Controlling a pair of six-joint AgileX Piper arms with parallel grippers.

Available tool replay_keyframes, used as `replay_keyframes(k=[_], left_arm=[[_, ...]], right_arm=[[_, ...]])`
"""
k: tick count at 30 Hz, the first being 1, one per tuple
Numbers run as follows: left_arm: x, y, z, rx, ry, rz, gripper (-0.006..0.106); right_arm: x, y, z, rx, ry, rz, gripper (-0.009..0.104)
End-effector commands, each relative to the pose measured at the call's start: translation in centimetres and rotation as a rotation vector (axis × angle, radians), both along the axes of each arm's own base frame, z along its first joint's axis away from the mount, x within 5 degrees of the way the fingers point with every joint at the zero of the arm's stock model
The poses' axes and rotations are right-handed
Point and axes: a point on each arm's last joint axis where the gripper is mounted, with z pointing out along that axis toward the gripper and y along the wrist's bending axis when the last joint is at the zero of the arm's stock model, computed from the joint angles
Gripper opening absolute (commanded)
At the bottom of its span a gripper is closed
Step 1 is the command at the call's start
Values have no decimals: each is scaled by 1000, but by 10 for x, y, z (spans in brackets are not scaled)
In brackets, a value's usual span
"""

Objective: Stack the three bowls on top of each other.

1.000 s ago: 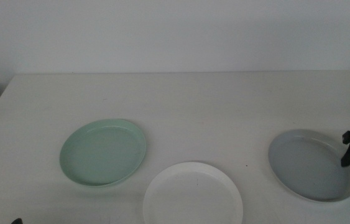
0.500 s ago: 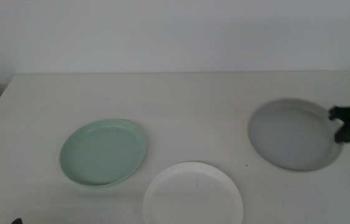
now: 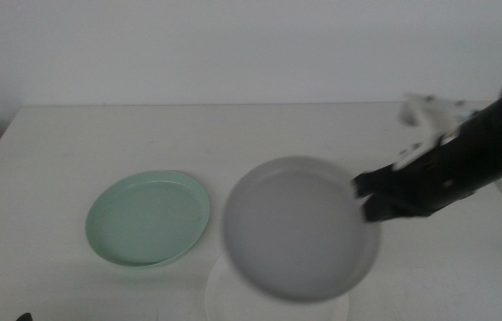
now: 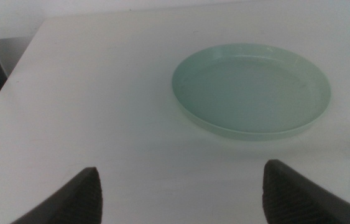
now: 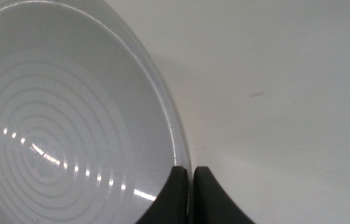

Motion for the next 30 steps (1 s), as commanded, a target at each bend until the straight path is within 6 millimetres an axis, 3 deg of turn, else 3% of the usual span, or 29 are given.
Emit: replay_keyframes(k=[1,7,14,22,25,30], left_arm=[[1,0,8,-20,-84,8,86],[1,0,8,-20,-84,8,86],[1,0,8,-20,-84,8,86],[1,0,8,-20,-84,8,86],[1,0,8,-20,-84,8,86],[1,0,8,-20,-84,8,86]], right_arm=[[-7,18,16,53,-80,17,-1],[-13,37,-6,6,-44,52,-1],[-5,41,-37,-37,9,46,-1],[0,43,-51,-56,33,49,0],[0,43,-51,-58,36,50,6],[-1,43,-51,-60,46,55,26]])
